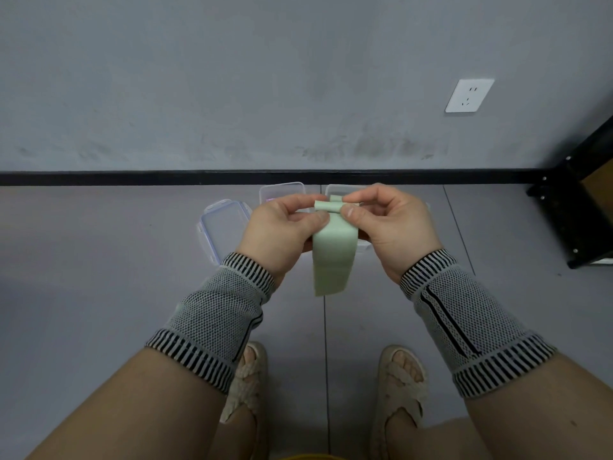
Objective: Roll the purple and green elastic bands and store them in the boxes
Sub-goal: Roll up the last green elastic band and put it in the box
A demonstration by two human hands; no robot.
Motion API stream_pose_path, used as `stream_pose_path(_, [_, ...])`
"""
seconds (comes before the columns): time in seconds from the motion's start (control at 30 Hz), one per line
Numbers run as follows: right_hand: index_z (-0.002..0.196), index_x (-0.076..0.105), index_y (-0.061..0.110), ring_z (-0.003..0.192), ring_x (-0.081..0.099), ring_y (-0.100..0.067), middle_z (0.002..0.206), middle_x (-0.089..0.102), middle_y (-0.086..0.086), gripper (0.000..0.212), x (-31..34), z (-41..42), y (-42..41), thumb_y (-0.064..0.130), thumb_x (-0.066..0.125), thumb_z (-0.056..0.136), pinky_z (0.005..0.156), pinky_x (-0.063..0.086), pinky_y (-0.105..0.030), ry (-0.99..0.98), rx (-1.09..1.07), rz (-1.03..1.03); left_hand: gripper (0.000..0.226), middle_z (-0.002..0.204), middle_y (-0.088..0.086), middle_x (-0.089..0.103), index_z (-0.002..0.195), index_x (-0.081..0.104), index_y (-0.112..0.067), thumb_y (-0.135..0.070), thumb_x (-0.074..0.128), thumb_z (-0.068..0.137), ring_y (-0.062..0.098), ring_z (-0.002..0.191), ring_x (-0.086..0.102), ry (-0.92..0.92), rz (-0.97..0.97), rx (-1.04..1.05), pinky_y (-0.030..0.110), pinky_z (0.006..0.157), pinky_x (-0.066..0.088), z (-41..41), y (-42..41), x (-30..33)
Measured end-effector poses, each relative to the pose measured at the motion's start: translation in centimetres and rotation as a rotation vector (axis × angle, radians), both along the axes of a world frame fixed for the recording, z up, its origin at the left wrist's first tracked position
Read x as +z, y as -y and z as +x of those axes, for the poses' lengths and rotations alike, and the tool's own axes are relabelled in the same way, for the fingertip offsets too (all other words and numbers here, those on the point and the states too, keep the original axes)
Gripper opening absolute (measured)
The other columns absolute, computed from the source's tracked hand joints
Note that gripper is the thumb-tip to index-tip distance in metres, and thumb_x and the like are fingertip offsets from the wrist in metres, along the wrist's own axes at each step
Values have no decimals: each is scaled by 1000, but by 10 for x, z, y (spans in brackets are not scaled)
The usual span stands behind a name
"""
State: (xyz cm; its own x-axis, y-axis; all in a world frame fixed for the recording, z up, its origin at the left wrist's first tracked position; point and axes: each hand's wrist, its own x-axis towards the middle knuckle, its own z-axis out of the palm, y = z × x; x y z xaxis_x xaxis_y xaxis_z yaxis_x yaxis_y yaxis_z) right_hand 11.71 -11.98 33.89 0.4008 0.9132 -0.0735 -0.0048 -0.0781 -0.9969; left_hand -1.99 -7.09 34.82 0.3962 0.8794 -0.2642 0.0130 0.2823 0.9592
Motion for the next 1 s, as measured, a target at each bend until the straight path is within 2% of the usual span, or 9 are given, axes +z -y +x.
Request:
stream_pose_path(0.17, [71, 68, 22, 80, 65, -41, 82, 67, -23, 25, -2, -4, -2, -3, 69, 78, 78, 54, -57, 2, 10, 12, 25, 72, 2, 72, 96, 66, -18, 3, 55, 88, 13, 67, 68, 29, -9, -14, 30, 70, 58, -5, -1, 3])
stream_pose_path(0.4, [66, 67, 22, 73, 63, -25, 70, 66, -4, 27, -3, -5, -3, -3, 69, 74, 79, 54, -56, -14, -11, 12, 25, 72, 6, 69, 90, 67, -10, 11, 55, 84, 17, 68, 65, 59, 6, -3, 32, 73, 57, -3, 1, 3])
stream_pose_path(0.57, [68, 67, 22, 77, 66, -31, 74, 68, -9, 27, -4, -5, -3, -4, 69, 75, 78, 55, -55, -4, -26, 20, 12, 66, 1, 69, 86, 67, -9, 1, 61, 85, 12, 63, 65, 65, 9, 27, 27, 68, 56, 0, 2, 3])
stream_pose_path(0.67, [76, 67, 19, 80, 68, -31, 79, 70, -10, 22, -5, -6, -3, -3, 69, 77, 80, 55, -52, -9, -18, 6, 13, 67, 3, 69, 83, 67, -11, 1, 61, 85, 14, 64, 64, 38, 32, 50, 28, 66, 55, -1, 0, 0])
stream_pose_path(0.83, [95, 66, 13, 78, 70, -26, 83, 72, -12, 21, 1, -2, -1, -3, 66, 81, 82, 57, -44, -152, 71, -37, 17, 68, 3, 67, 81, 66, -12, 4, 61, 84, 17, 65, 63, 27, 47, 36, 28, 65, 52, -2, -1, 0])
stream_pose_path(1.0, [87, 71, 19, 66, 66, -17, 72, 71, -5, 4, 1, 4, 1, 17, 68, 84, 67, 56, -34, 37, 105, -71, 17, 71, 6, 67, 84, 65, -9, 7, 59, 84, 15, 64, 66, 32, 67, 27, 24, 64, 55, -3, 0, 1])
